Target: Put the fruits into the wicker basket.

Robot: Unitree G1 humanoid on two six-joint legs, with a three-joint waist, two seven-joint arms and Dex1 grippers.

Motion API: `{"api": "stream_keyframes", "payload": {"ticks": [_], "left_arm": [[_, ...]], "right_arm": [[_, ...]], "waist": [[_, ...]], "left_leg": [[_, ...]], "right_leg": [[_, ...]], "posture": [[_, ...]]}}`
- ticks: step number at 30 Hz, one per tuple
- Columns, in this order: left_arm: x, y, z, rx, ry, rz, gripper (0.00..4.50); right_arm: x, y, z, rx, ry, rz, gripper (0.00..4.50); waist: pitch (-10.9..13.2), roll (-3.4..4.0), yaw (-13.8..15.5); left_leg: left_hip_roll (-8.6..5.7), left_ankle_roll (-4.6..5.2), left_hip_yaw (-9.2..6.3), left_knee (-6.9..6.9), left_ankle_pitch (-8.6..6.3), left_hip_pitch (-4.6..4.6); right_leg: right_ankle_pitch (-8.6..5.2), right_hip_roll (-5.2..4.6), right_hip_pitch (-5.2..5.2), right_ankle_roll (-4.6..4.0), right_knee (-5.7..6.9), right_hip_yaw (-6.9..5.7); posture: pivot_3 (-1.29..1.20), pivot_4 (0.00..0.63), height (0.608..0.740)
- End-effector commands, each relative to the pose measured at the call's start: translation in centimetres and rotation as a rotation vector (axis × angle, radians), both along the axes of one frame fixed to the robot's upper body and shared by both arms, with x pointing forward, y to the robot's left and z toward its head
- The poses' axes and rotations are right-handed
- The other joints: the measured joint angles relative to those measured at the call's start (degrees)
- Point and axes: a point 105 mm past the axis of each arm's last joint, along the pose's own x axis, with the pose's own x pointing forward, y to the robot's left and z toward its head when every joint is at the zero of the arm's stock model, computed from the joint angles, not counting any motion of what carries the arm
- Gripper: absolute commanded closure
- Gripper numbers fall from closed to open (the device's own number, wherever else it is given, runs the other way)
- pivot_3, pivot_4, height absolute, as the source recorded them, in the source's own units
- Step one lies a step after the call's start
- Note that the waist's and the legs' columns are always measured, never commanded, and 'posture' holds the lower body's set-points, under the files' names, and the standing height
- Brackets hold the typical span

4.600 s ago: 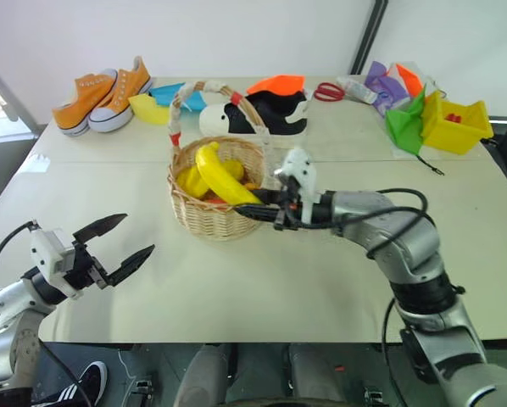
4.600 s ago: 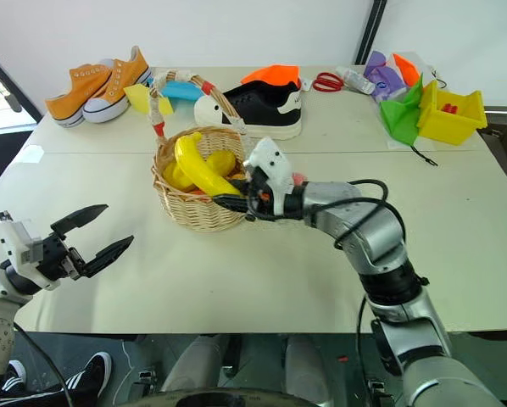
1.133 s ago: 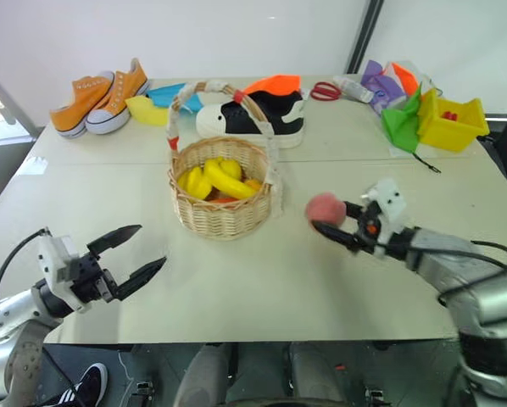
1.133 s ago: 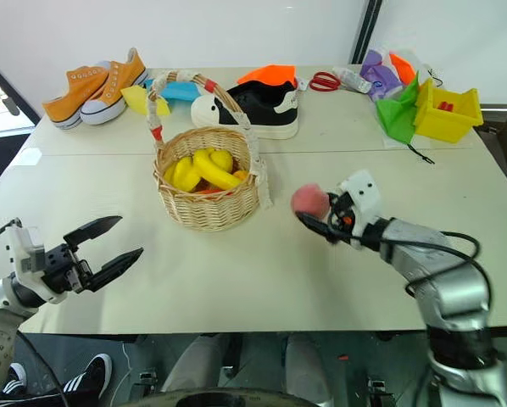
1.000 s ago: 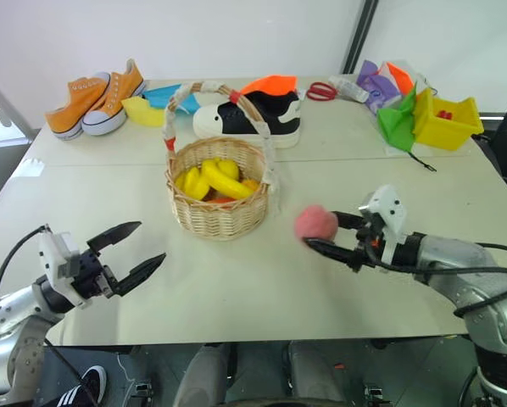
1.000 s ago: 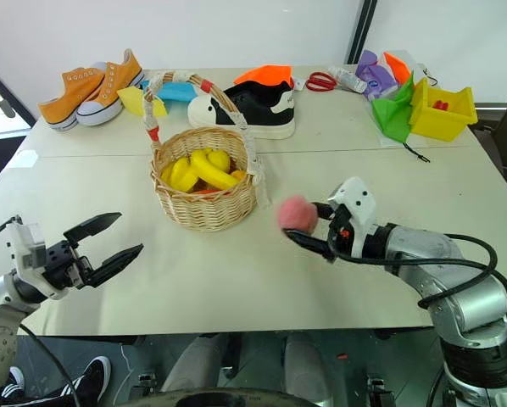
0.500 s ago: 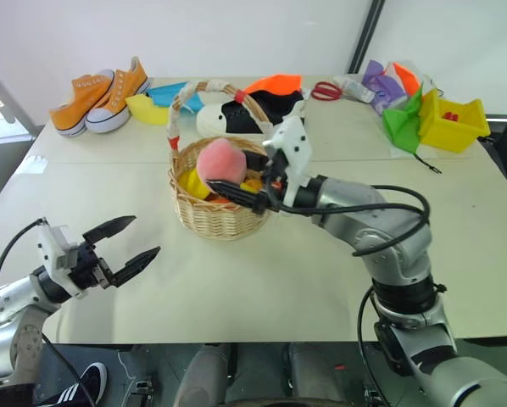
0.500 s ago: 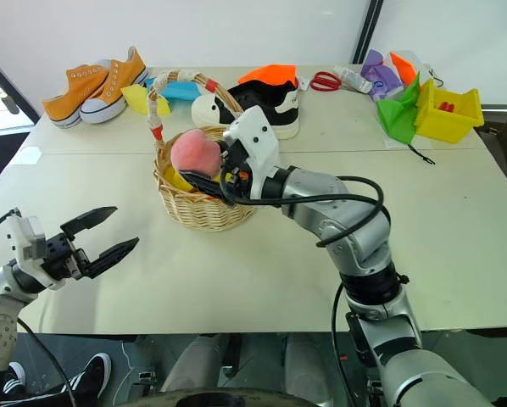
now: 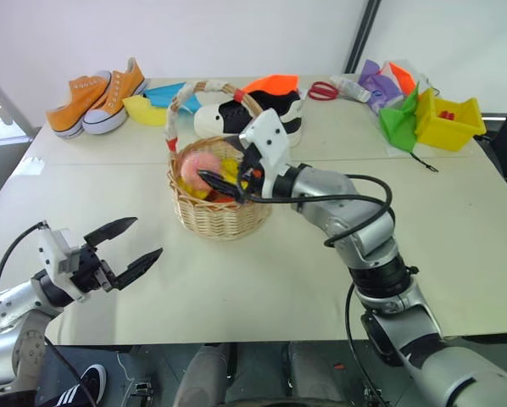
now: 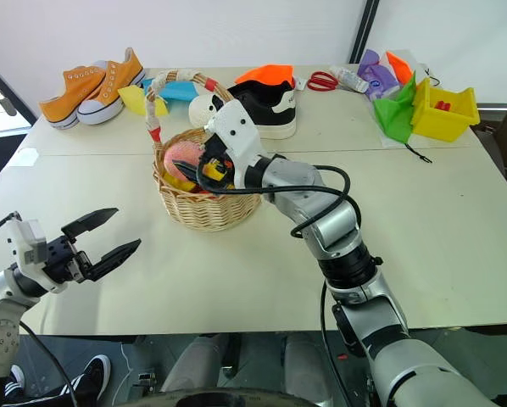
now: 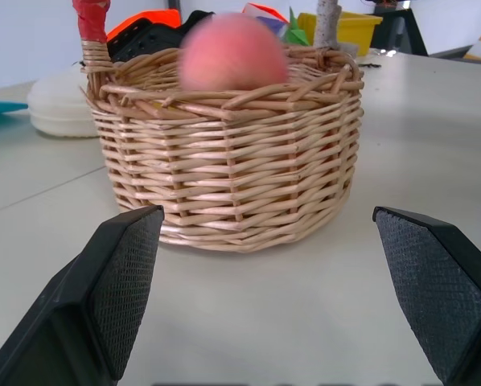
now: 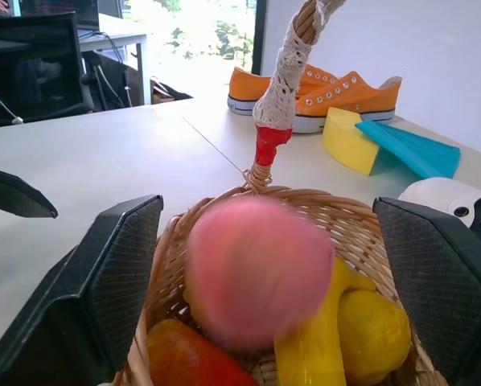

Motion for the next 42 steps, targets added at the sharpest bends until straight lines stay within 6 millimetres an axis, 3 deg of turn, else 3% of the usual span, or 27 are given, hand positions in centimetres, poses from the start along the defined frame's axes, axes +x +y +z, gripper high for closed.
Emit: {"api": "stream_keyframes", "payload": {"ticks": [1,5,9,11,13,16,19,26,29,32,39,42], "left_arm": [[-0.2,-0.3,1.0,-0.012,-0.027,-0.017,0.00],[-0.9,-0.3,1.4,-0.006,-0.030,-0.013,0.00],[-1.0,-0.2,1.4,-0.014,-0.042,0.029,0.00],[-1.0,-0.2,1.3,-0.011,-0.042,0.034,0.00],[-0.9,-0.2,1.3,-0.009,-0.048,0.033,0.00],[-0.7,-0.5,1.5,-0.007,-0.063,0.030,0.00],[-0.4,-0.3,2.0,-0.019,-0.079,0.051,0.00],[-0.1,0.5,2.7,-0.051,-0.098,0.097,0.00],[-0.2,0.4,2.7,-0.044,-0.100,0.101,0.00],[-0.3,0.4,2.8,-0.042,-0.102,0.103,0.00],[-0.6,0.4,2.3,-0.042,-0.092,0.108,0.00],[-0.5,0.4,2.2,-0.048,-0.089,0.107,0.00]], "right_arm": [[-1.3,-2.5,1.8,0.053,-0.053,0.024,0.02],[-3.4,-7.0,1.9,-0.009,-0.151,0.037,0.02],[-5.0,-10.6,0.9,-0.050,-0.111,0.042,0.02],[-5.1,-11.8,-0.1,-0.051,-0.070,0.015,0.02],[-3.5,-12.9,-0.5,0.008,-0.053,-0.115,0.02],[-1.9,-12.5,-0.7,0.148,-0.015,-0.194,0.02],[-1.5,-10.6,-0.8,0.198,-0.017,-0.170,0.02],[0.7,-7.0,-0.2,0.232,-0.053,-0.173,0.02],[1.8,-6.5,-0.6,0.214,-0.068,-0.216,0.02],[2.6,-6.6,-1.2,0.204,-0.046,-0.259,0.90],[2.9,-7.8,-1.3,0.234,-0.033,-0.290,4.42],[2.9,-8.3,-0.9,0.232,-0.051,-0.288,4.45]], "waist": [[0.0,0.00,0.2],[0.0,-0.01,0.4],[0.0,-0.01,0.3],[0.0,0.00,0.0],[0.0,0.00,-0.1],[0.0,0.00,0.0],[0.0,0.00,0.3],[0.0,0.00,0.1],[0.0,0.00,0.1],[0.0,0.00,0.2],[0.0,0.01,0.2],[0.0,0.01,0.1]], "left_leg": [[0.00,0.00,0.00,0.00,0.00,0.00],[-0.02,0.01,0.00,0.01,-0.01,-0.03],[0.00,0.01,0.01,0.01,-0.01,-0.01],[0.04,0.02,0.01,0.00,-0.01,0.01],[0.06,0.03,0.01,0.00,0.00,0.02],[0.06,0.03,0.01,0.03,0.00,0.02],[0.03,0.02,0.01,0.06,0.00,0.01],[0.02,0.01,0.01,0.06,0.00,0.02],[0.03,0.01,0.01,0.05,0.01,0.02],[0.02,0.01,0.01,0.05,0.01,0.02],[0.02,0.00,0.01,0.05,0.01,0.02],[0.02,0.00,0.01,0.05,0.01,0.02]], "right_leg": [[0.00,0.00,0.00,0.00,0.00,0.00],[-0.01,-0.04,0.06,-0.01,-0.12,0.00],[-0.11,-0.08,0.18,-0.19,-0.14,0.00],[-0.12,-0.06,0.36,-0.20,-0.12,0.00],[-0.12,-0.05,0.36,-0.20,-0.09,-0.01],[-0.12,-0.04,0.35,-0.21,-0.08,0.00],[-0.12,-0.04,0.17,-0.20,-0.11,0.01],[-0.03,-0.01,0.08,-0.05,-0.04,0.00],[-0.01,0.01,0.05,-0.02,-0.01,0.00],[-0.01,0.01,0.06,-0.01,-0.02,0.00],[0.00,0.02,0.05,-0.01,0.01,0.00],[0.00,0.03,0.04,-0.01,0.03,0.00]], "posture": [[0.00,0.150,0.740],[0.00,0.150,0.740],[0.00,0.150,0.740],[0.00,0.150,0.740],[0.00,0.150,0.740],[0.00,0.150,0.740],[0.00,0.150,0.740],[0.00,0.150,0.740],[0.00,0.150,0.740],[0.00,0.150,0.740],[0.00,0.150,0.740],[0.00,0.150,0.740]]}}
